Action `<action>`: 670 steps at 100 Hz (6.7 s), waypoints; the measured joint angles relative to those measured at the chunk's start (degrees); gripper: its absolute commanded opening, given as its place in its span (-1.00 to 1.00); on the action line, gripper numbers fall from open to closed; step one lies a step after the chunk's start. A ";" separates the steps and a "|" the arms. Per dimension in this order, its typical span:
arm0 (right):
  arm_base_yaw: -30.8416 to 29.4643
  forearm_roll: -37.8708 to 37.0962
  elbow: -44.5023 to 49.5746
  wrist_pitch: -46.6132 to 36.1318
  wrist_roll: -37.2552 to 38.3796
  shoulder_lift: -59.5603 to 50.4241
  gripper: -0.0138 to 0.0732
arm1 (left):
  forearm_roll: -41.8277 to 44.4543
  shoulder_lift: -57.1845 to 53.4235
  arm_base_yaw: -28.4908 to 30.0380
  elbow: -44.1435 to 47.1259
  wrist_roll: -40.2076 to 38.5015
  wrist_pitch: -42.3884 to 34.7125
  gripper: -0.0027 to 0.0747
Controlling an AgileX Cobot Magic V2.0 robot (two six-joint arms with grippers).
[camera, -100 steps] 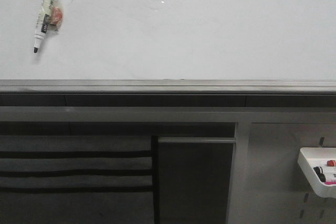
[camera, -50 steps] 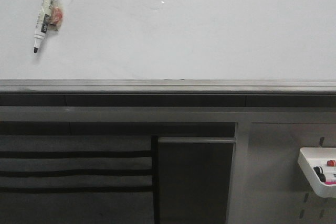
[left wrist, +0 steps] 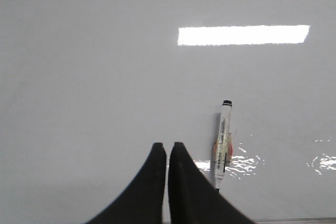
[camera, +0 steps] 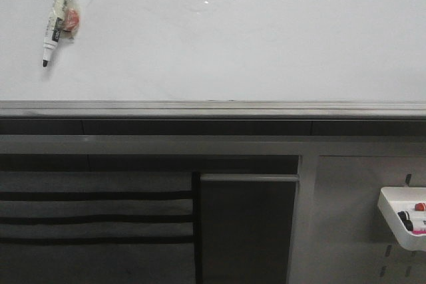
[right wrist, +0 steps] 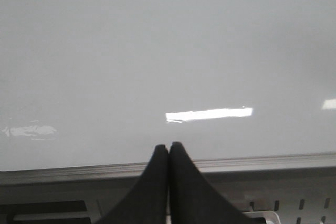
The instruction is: Write number 3 on whiteboard
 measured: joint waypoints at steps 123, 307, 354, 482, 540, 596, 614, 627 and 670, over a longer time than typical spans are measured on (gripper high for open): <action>0.00 0.00 -15.36 12.31 -5.40 14.67 -0.01 | 2.33 12.06 0.00 -12.82 0.32 12.26 -0.33; 0.00 53.08 -17.44 26.65 -52.57 17.49 0.41 | 4.79 66.69 -13.75 -17.43 0.79 -11.79 0.21; 0.00 53.08 -17.52 26.87 -52.74 17.49 0.41 | 6.77 80.41 -13.75 -24.13 0.83 -17.75 0.21; 0.73 51.21 -32.91 46.69 -52.76 39.47 0.41 | -5.91 61.88 -19.24 -33.41 28.29 28.55 -0.98; 25.41 46.47 -46.79 46.52 -62.22 59.03 0.41 | -20.53 61.27 -36.97 -35.94 46.96 44.27 -0.98; 40.83 44.59 -51.42 37.37 -62.68 72.31 0.18 | -20.62 61.27 -38.28 -35.94 46.96 44.27 -0.98; 40.83 44.59 -51.42 37.37 -62.77 72.31 -0.07 | -20.62 61.27 -38.28 -36.02 46.96 44.27 -0.98; 40.83 44.59 -51.42 37.37 -62.77 72.31 -0.37 | -20.62 61.27 -38.28 -36.02 46.96 43.51 -0.98; 40.83 44.17 -51.42 37.25 -62.77 72.31 -0.77 | -20.62 61.27 -38.28 -36.02 47.00 42.87 -0.47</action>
